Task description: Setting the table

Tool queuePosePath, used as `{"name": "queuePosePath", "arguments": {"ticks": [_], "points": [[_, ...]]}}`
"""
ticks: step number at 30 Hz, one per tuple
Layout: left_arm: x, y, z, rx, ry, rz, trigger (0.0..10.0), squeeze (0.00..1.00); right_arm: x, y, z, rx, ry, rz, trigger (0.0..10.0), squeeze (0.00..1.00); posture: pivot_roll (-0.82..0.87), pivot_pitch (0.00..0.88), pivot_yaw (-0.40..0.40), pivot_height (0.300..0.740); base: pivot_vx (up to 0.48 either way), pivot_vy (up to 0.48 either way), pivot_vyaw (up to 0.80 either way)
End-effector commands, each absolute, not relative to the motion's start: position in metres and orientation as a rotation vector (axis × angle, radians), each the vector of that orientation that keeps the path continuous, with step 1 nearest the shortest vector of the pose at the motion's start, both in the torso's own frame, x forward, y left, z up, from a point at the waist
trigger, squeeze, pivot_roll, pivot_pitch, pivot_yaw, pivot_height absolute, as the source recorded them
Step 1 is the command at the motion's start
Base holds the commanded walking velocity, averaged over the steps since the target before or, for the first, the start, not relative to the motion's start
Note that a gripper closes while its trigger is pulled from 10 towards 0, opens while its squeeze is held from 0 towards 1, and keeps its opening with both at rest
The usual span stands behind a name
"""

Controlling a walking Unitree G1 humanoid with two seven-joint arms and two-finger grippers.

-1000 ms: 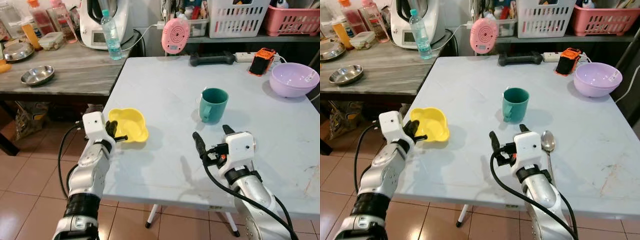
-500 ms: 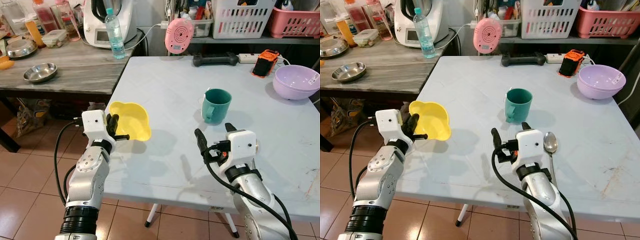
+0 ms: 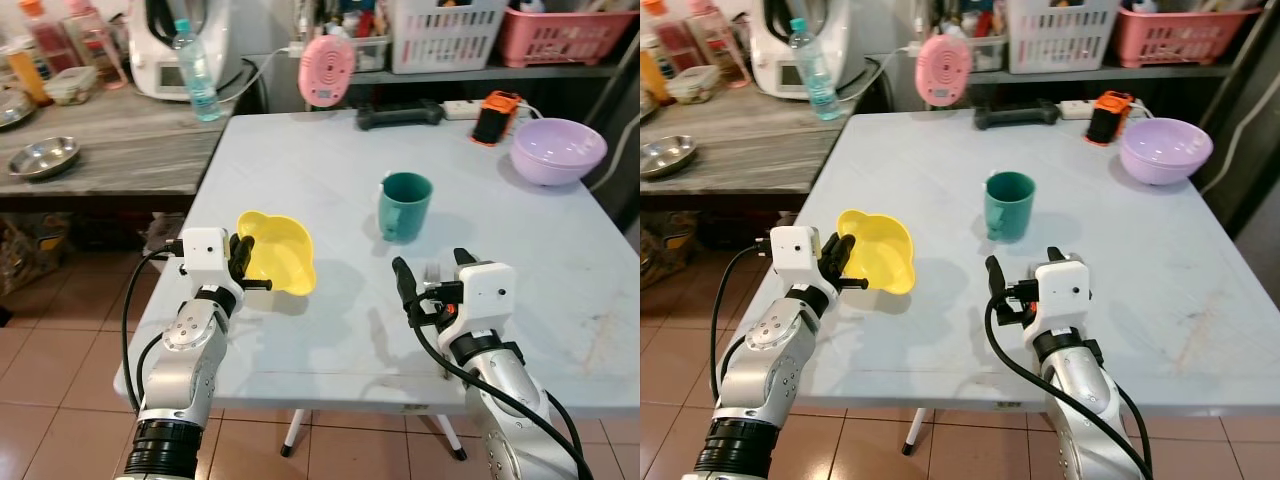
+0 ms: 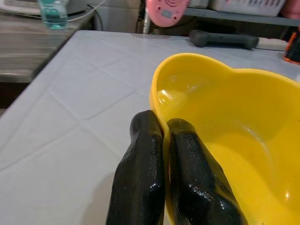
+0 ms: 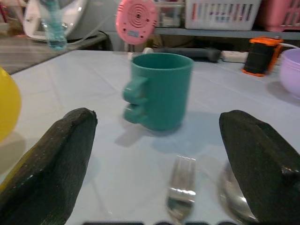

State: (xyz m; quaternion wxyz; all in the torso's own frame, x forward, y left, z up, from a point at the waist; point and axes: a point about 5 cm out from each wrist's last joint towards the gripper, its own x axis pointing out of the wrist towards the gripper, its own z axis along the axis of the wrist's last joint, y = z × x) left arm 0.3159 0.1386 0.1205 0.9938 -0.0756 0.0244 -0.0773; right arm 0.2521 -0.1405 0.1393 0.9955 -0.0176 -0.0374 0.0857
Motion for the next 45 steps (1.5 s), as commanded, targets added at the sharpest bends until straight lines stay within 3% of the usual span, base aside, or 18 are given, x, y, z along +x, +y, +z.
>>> {"name": "queuePosePath", "arguments": {"ticks": [1,15,45], "points": [[0.3175,0.1415,0.1234,-0.146,0.040,-0.158,10.0,0.00,0.2507,-0.1407,0.1420,-0.034,-0.082,0.167,10.0,0.00,-0.13,0.000,0.083,0.740,0.000,0.000,0.00],[0.3193,0.1397,0.1199,-0.176,0.064,-0.185,10.0,0.00,0.2502,-0.1420,0.1428,-0.043,-0.085,0.158,10.0,0.00,-0.13,0.000,0.080,0.740,0.000,0.034,0.00],[0.3205,0.1401,0.1187,-0.161,0.076,-0.212,10.0,0.00,0.2497,-0.1410,0.1417,-0.041,-0.084,0.145,10.0,0.00,-0.12,0.000,0.087,0.740,0.000,0.370,0.00]]}}
